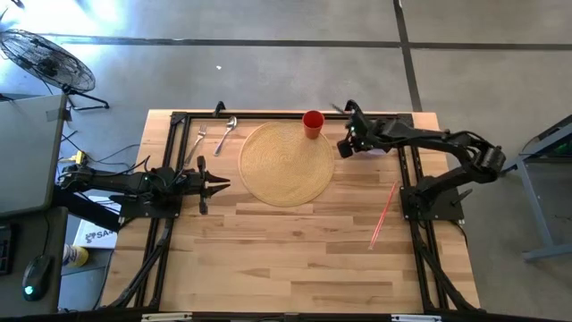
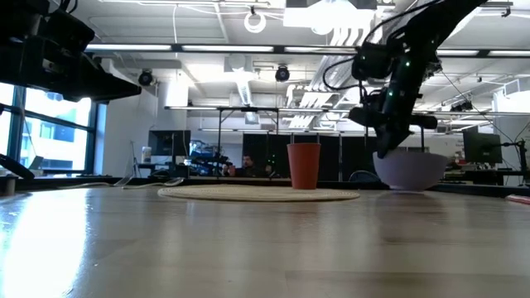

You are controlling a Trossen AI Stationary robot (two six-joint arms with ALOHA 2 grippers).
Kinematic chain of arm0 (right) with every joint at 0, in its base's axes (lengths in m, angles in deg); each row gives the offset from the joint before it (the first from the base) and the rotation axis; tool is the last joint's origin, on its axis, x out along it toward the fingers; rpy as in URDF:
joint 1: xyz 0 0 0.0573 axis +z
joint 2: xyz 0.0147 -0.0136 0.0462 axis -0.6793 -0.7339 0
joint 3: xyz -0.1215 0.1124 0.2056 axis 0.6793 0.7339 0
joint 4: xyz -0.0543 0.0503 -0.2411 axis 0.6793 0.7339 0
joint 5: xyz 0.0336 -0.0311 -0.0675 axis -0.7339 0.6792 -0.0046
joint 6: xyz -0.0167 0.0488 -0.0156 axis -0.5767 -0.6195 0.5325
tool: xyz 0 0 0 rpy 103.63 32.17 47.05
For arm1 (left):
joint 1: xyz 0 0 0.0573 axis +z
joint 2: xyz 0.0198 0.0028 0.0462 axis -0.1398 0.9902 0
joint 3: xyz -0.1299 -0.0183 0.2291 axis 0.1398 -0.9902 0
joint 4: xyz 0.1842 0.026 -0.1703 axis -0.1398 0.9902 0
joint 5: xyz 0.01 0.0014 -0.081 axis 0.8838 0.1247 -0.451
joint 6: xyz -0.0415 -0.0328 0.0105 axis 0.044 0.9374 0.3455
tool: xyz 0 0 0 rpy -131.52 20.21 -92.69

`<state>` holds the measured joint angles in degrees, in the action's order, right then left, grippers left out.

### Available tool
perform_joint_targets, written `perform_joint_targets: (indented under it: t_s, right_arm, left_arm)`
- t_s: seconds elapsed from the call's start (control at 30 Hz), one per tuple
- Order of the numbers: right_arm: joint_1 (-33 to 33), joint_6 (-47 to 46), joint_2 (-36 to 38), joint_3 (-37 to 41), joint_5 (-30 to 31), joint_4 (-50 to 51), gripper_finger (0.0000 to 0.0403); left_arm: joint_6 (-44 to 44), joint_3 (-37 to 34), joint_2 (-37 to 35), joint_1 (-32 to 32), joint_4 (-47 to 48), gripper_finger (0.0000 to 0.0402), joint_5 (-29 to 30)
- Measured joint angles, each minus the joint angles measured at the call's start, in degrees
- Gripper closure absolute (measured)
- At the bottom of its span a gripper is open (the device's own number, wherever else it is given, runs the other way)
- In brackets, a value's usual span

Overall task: Pick & Place Utensil
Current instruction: Put the purple bowl on the brown mat to the bottom left of the orange cup

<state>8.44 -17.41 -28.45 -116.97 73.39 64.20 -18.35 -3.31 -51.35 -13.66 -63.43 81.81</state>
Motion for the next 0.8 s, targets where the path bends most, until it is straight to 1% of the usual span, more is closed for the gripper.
perform_joint_targets:
  t_s: [0.23, 0.43, 0.53, 0.7, 0.8]
  right_arm:
    - [11.3, -8.4, 1.1, 0.0, 2.7, 4.6, 0.0399]
    - [19.9, -13.9, 1.1, 0.0, 5.2, 4.8, 0.0400]
    - [23.1, -16.0, 1.1, -0.1, 5.3, 5.2, 0.0400]
    - [29.1, -18.6, 1.1, -3.4, 8.1, 9.8, 0.0401]
    - [31.4, -19.8, 1.1, -5.7, 8.0, 12.9, 0.0402]
  left_arm:
    - [0.0, 0.0, 0.0, 0.0, 0.0, 0.0346, 0.0]
    - [0.0, 0.0, 0.0, 0.0, 0.0, 0.0346, 0.0]
    - [0.0, 0.0, 0.0, 0.0, 0.0, 0.0346, 0.0]
    - [0.0, 0.0, 0.0, 0.0, 0.0, 0.0346, 0.0]
    - [0.0, 0.0, 0.0, 0.0, 0.0, 0.0346, 0.0]
